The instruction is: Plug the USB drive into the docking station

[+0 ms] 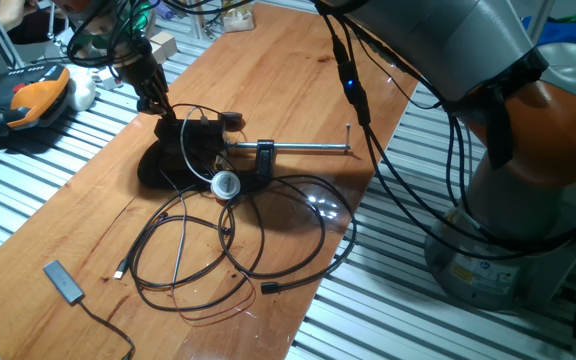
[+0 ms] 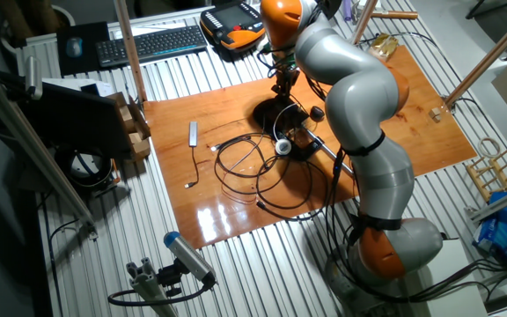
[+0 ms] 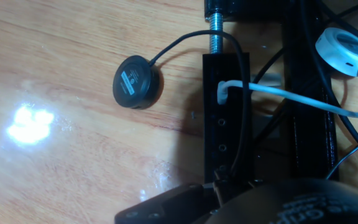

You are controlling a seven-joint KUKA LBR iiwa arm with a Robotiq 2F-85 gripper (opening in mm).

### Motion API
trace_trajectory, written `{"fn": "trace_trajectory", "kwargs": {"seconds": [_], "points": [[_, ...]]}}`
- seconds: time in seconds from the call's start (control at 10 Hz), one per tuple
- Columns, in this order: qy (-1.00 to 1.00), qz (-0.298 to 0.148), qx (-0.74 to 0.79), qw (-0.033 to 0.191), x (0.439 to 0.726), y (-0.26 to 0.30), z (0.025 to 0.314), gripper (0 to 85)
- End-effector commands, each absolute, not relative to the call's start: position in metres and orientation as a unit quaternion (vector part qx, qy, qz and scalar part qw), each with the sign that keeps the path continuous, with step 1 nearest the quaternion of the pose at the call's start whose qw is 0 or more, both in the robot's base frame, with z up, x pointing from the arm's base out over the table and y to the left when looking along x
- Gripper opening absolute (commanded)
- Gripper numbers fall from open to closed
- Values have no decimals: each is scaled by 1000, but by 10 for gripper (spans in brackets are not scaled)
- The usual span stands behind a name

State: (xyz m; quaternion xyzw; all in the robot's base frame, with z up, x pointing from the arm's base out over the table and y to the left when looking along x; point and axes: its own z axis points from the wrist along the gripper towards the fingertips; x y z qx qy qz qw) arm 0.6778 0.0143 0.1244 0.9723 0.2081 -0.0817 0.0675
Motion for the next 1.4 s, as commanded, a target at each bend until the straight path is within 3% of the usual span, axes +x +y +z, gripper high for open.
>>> {"fn": "trace_trajectory", "kwargs": {"seconds": [0.0,1.3], "points": [[208,-81,972,67,678,15,124,0],[217,-73,971,65,680,14,116,0]]}}
